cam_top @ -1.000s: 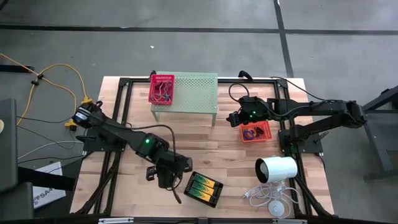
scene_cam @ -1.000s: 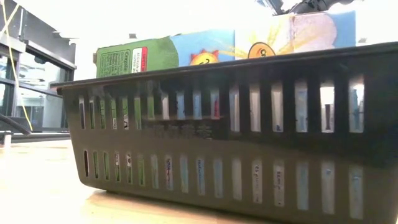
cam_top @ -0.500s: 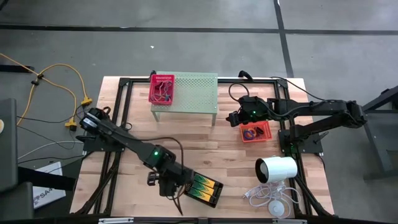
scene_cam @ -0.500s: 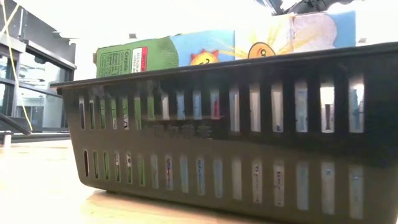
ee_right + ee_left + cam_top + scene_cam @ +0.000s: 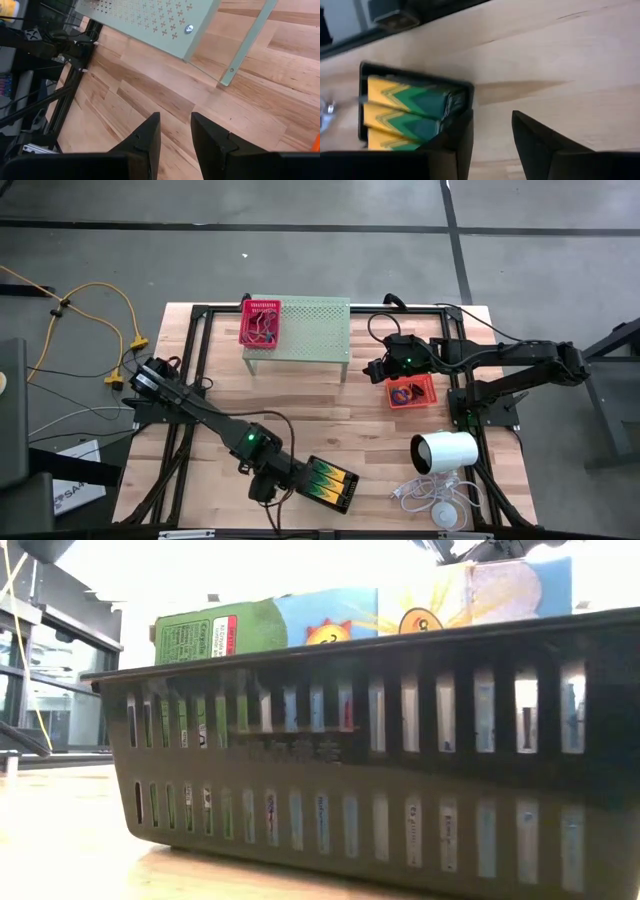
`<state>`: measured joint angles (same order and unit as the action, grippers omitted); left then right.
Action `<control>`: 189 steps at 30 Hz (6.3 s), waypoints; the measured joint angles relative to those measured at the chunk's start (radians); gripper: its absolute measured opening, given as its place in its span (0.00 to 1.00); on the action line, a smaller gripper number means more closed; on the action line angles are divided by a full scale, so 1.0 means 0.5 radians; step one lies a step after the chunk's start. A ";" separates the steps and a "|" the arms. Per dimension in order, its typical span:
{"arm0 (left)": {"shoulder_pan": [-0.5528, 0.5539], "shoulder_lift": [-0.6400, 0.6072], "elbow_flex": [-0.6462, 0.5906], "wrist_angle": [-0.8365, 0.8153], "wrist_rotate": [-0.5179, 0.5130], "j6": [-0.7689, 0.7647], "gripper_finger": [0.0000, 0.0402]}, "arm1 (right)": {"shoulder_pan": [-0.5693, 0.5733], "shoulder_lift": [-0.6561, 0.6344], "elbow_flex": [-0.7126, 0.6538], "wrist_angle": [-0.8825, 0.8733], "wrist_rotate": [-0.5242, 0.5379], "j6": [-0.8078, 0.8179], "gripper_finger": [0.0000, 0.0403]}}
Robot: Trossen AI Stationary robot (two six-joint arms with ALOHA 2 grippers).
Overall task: Pick & Place Office Desk Supplies
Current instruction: Put the black bin on the shelf
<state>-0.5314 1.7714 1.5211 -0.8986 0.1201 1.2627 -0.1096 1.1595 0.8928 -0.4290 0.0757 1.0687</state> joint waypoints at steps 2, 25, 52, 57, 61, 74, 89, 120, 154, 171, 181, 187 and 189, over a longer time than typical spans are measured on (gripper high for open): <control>-0.013 0.000 0.000 0.003 0.001 0.044 0.32 | 0.001 0.000 0.000 0.000 0.000 0.000 0.24; 0.042 0.190 -0.038 0.225 -0.012 0.389 0.31 | 0.001 0.000 0.000 0.001 0.000 0.000 0.24; 0.143 0.271 -0.099 0.425 0.002 0.459 0.31 | 0.000 0.000 0.000 0.002 0.000 0.000 0.24; 0.150 0.261 -0.105 0.432 0.001 0.482 0.31 | 0.000 0.000 0.000 0.002 0.000 0.000 0.24; 0.154 0.241 -0.107 0.418 -0.006 0.483 0.31 | 0.000 0.000 0.000 0.001 0.000 0.000 0.24; 0.155 0.221 -0.111 0.394 -0.013 0.499 0.31 | 0.001 0.000 0.000 0.000 0.000 -0.001 0.24; 0.146 0.293 -0.108 0.430 -0.003 0.449 0.31 | 0.001 0.000 0.000 0.000 0.000 0.000 0.24; 0.141 0.335 -0.341 0.799 -0.027 0.409 0.31 | 0.000 0.000 0.000 0.000 0.000 0.000 0.24; 0.140 0.394 -0.340 0.864 0.014 0.451 0.06 | 0.001 0.000 0.000 0.001 0.000 0.000 0.24; 0.140 0.394 -0.340 0.855 0.013 0.411 0.00 | 0.000 0.000 0.000 0.000 0.000 0.000 0.24; 0.140 0.394 -0.340 0.865 0.014 0.306 0.00 | 0.001 0.000 0.000 0.000 0.000 0.000 0.24; 0.139 0.393 -0.340 0.864 -0.013 0.293 0.00 | 0.001 0.000 0.000 0.000 0.000 0.000 0.24; 0.139 0.391 -0.339 0.864 -0.017 0.290 0.00 | 0.000 0.000 0.000 0.001 0.000 0.000 0.24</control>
<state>-0.4618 1.9668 1.3517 -0.4667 0.1117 1.4075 -0.1096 1.1595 0.8928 -0.4286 0.0757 1.0687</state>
